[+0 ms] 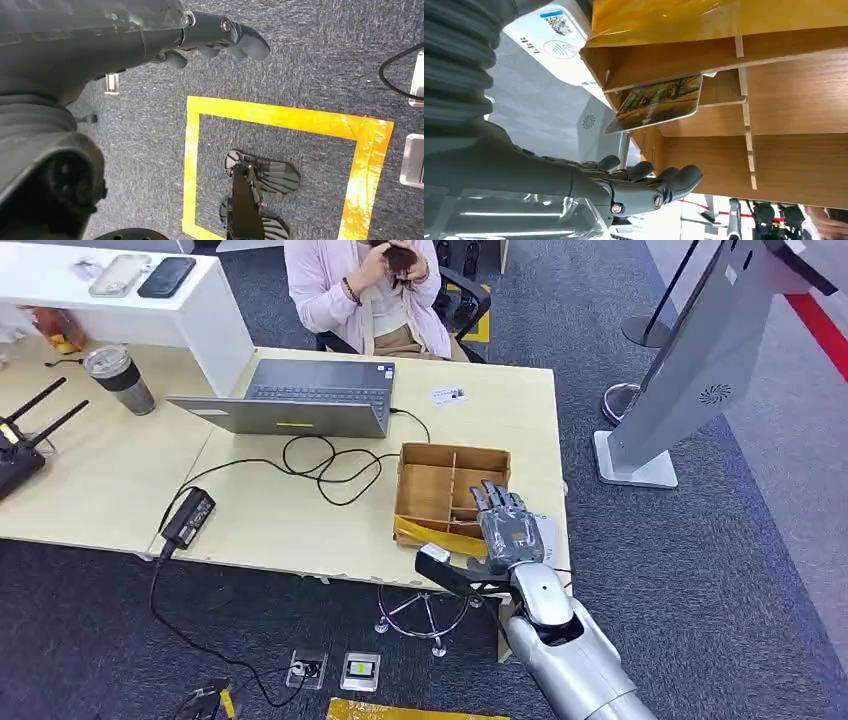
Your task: Pass the card to the sensor for recognition and then transmit it.
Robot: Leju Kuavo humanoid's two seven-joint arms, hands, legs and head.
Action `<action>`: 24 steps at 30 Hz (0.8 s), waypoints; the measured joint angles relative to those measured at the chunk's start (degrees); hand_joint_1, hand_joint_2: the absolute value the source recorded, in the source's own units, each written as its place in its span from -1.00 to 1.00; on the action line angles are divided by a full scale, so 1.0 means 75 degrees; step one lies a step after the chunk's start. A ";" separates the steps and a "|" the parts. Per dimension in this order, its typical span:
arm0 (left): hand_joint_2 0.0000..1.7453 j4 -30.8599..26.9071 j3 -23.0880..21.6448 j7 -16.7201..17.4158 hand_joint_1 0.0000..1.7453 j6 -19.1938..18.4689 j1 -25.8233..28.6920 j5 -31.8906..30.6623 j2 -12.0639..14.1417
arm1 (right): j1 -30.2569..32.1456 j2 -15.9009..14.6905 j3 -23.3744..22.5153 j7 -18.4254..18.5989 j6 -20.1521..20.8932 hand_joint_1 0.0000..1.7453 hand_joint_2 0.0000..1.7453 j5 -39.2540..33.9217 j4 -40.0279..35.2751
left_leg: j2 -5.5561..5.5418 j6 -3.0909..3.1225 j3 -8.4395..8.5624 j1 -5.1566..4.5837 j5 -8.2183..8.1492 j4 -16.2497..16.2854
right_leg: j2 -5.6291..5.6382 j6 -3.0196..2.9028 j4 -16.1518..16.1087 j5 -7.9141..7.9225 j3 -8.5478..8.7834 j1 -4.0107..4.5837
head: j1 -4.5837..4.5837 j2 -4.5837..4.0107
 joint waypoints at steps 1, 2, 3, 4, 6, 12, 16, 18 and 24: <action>-1.00 0.0000 0.0000 -0.0003 -1.00 0.0000 0.0000 0.0000 0.0000 | 0.0000 0.0000 0.0000 0.0000 0.0003 -1.00 1.00 0.0000 0.0000 | 0.0000 0.0000 0.0000 0.0000 0.0000 0.0000 | 0.0000 0.0000 0.0000 0.0000 0.0000 0.0000 | 0.0000 0.0000; -1.00 0.0000 0.0000 -0.0003 -1.00 0.0000 0.0000 0.0000 0.0000 | 0.0000 0.0000 0.0003 0.0000 0.0006 -1.00 1.00 0.0000 0.0000 | 0.0000 0.0000 0.0000 0.0000 0.0000 0.0000 | 0.0000 0.0000 0.0000 0.0000 0.0000 0.0000 | 0.0000 0.0000; -1.00 0.0000 0.0000 -0.0003 -1.00 0.0000 0.0000 0.0000 0.0000 | -0.0001 0.0000 0.0003 0.0000 0.0012 -1.00 1.00 0.0000 0.0000 | 0.0000 0.0000 -0.0001 0.0000 0.0000 0.0000 | 0.0000 0.0000 0.0000 0.0000 -0.0001 0.0000 | 0.0000 0.0000; -1.00 0.0000 0.0000 -0.0003 -1.00 0.0000 0.0000 0.0000 0.0000 | -0.0001 0.0000 0.0003 0.0000 0.0012 -1.00 1.00 0.0000 0.0000 | 0.0000 0.0000 -0.0001 0.0000 0.0000 0.0000 | 0.0000 0.0000 -0.0001 0.0000 0.0000 0.0000 | 0.0000 0.0000; -1.00 0.0000 0.0000 -0.0003 -1.00 0.0000 0.0000 0.0000 0.0000 | -0.0001 0.0000 0.0003 0.0000 0.0017 -0.04 1.00 0.0014 0.0000 | 0.0000 0.0000 0.0000 0.0000 0.0000 0.0000 | 0.0000 0.0000 0.0000 0.0000 0.0000 0.0000 | 0.0000 0.0000; -1.00 0.0000 0.0000 -0.0012 -1.00 0.0000 -0.0002 0.0000 0.0000 | 0.0000 -0.0003 0.0003 0.0009 -0.0009 1.00 1.00 0.0090 0.0000 | 0.0000 0.0000 0.0001 0.0000 0.0000 0.0000 | 0.0000 0.0000 -0.0001 0.0000 -0.0001 0.0000 | 0.0000 0.0000; -1.00 0.0000 0.0000 -0.0012 -1.00 0.0000 -0.0004 0.0000 0.0000 | 0.0000 -0.0012 0.0000 -0.0018 -0.0035 1.00 1.00 0.0090 0.0000 | 0.0000 0.0000 0.0001 0.0000 0.0000 0.0000 | 0.0000 0.0000 -0.0001 0.0000 -0.0001 0.0000 | -0.0003 0.0000; -1.00 0.0000 0.0000 -0.0012 -1.00 0.0000 -0.0005 -0.0003 0.0000 | 0.0000 -0.0023 0.0000 -0.0052 -0.0061 1.00 1.00 0.0090 0.0000 | 0.0000 0.0000 0.0001 0.0000 0.0000 0.0000 | 0.0001 0.0000 0.0000 0.0000 -0.0001 0.0000 | 0.0000 0.0000; -1.00 0.0000 0.0000 -0.0012 -1.00 0.0000 -0.0009 -0.0003 0.0000 | -0.0005 -0.0029 -0.0003 -0.0067 -0.0099 1.00 1.00 0.0090 0.0000 | 0.0000 0.0000 0.0002 0.0000 0.0000 0.0000 | 0.0001 0.0000 0.0000 0.0000 0.0000 0.0000 | -0.0003 0.0000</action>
